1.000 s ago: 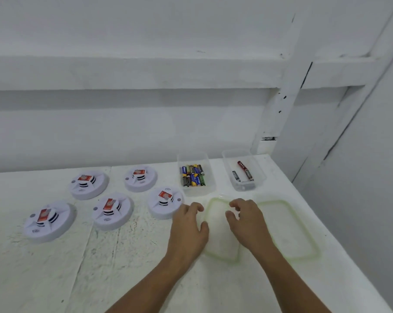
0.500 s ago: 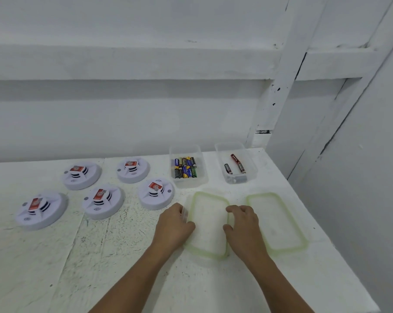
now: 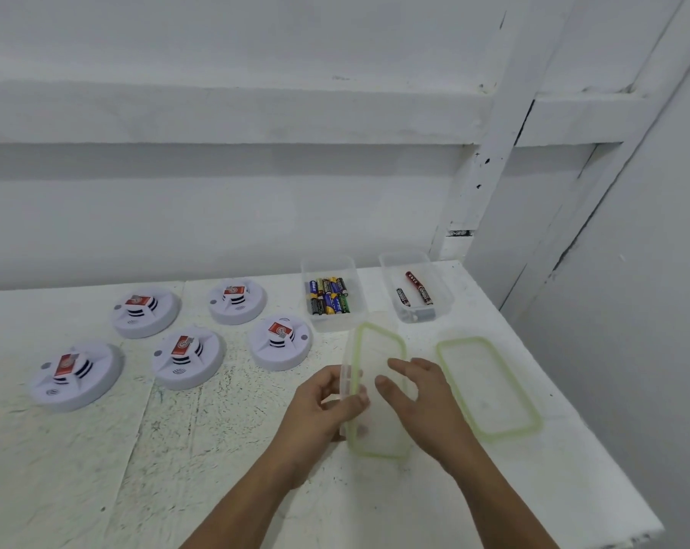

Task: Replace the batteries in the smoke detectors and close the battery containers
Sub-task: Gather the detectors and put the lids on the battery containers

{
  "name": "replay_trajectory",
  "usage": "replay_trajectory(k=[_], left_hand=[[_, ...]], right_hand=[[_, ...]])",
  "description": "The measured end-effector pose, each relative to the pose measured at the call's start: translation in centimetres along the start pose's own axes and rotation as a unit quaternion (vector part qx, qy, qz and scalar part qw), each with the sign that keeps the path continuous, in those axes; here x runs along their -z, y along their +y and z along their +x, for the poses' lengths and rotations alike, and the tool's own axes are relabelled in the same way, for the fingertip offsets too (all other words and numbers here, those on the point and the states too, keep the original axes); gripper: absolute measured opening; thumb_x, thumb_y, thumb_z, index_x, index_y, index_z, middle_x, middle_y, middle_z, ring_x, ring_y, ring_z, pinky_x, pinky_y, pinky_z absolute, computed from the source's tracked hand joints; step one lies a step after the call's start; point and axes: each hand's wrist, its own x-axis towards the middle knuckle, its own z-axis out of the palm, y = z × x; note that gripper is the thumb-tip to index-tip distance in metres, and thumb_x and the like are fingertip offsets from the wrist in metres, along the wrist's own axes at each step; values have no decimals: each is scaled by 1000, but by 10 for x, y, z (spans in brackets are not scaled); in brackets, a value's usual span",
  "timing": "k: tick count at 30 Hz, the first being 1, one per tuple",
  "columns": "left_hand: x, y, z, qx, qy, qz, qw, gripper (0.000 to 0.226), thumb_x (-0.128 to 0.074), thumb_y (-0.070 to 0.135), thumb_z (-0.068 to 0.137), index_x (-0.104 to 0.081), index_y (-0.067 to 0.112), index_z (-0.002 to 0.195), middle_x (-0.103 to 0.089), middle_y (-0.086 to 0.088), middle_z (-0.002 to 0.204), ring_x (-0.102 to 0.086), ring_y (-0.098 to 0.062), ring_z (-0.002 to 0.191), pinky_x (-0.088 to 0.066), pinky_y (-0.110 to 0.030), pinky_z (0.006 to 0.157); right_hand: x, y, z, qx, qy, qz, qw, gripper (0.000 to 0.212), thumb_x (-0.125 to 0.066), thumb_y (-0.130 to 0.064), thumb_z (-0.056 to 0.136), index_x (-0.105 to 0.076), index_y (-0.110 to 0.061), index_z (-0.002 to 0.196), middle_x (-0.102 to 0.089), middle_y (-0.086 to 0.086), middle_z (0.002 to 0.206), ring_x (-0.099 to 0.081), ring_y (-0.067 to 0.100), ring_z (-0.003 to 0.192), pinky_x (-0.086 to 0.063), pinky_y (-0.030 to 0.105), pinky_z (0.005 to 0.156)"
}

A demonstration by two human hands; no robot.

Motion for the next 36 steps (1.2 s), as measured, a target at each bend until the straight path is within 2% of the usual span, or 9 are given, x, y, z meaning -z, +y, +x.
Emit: replay_trajectory(k=[5, 10, 14, 19, 22, 25, 27, 33, 36], left_hand=[[4, 7, -1, -36, -96, 5, 995, 44, -65, 43, 82, -64, 25, 122, -63, -7, 121, -62, -25, 113, -52, -51, 94], [13, 6, 6, -55, -70, 140, 986, 34, -51, 20, 98, -63, 44, 118, -63, 11, 115, -57, -4, 109, -49, -27, 93], [16, 7, 7, -116, -22, 258, 959, 42, -65, 22, 89, -57, 53, 115, -54, 18, 114, -47, 4, 106, -41, -17, 83], [24, 11, 9, -20, 35, 82, 996, 50, -75, 19, 81, -53, 31, 124, -62, 0, 110, -65, -19, 98, -56, -30, 74], [33, 16, 14, 22, 20, -23, 999, 43, -75, 8, 79, -60, 14, 119, -70, -11, 92, -69, -25, 83, -56, -37, 69], [43, 27, 23, 11, 43, -20, 999, 37, -75, 4, 78, -61, 6, 112, -66, -13, 88, -64, -22, 77, -51, -34, 63], [47, 35, 29, -5, 59, 8, 998, 29, -74, 2, 79, -58, 4, 103, -64, -11, 81, -61, -21, 70, -49, -30, 58], [56, 74, 68, -24, 128, 40, 991, 25, -74, 4, 80, -56, 8, 98, -62, -8, 75, -56, -21, 57, -44, -29, 52], [65, 96, 101, -25, 162, 64, 984, 28, -74, 2, 79, -57, 4, 101, -61, -10, 69, -52, -21, 52, -41, -27, 49]], right_hand=[[3, -28, -15, -17, -56, 219, 974, 37, -42, -58, 90, -66, -35, 107, -65, -16, 115, -58, 1, 110, -46, 39, 100], [10, -26, -15, -86, -125, 486, 861, 82, -29, -72, 76, -62, -13, 122, -66, 8, 121, -60, 28, 115, -48, 46, 90], [15, -21, -15, -32, -176, 566, 805, 89, -72, -63, 62, -57, -5, 128, -58, 18, 131, -54, 39, 121, -51, 51, 90], [14, -16, -12, -4, -217, 607, 765, 78, -75, -43, 66, -54, -4, 130, -52, 23, 135, -49, 47, 122, -45, 62, 92], [21, -22, -6, -23, -176, 567, 804, 57, -68, -37, 76, -61, -4, 122, -62, 19, 124, -61, 42, 109, -55, 51, 75], [31, -31, 9, -34, -105, 443, 889, 26, -47, -17, 95, -65, -2, 108, -68, 17, 101, -70, 33, 81, -57, 41, 60], [36, -41, 23, -32, -97, 373, 922, 21, -52, -12, 95, -62, 2, 106, -65, 17, 90, -68, 30, 70, -58, 42, 60], [41, -85, 83, -13, -86, 270, 959, 12, -64, -6, 88, -57, 0, 96, -56, 12, 84, -62, 25, 68, -57, 37, 53], [34, -100, 121, -4, -70, 234, 970, 20, -69, -3, 83, -55, 0, 97, -54, 11, 78, -59, 23, 62, -59, 48, 62]])
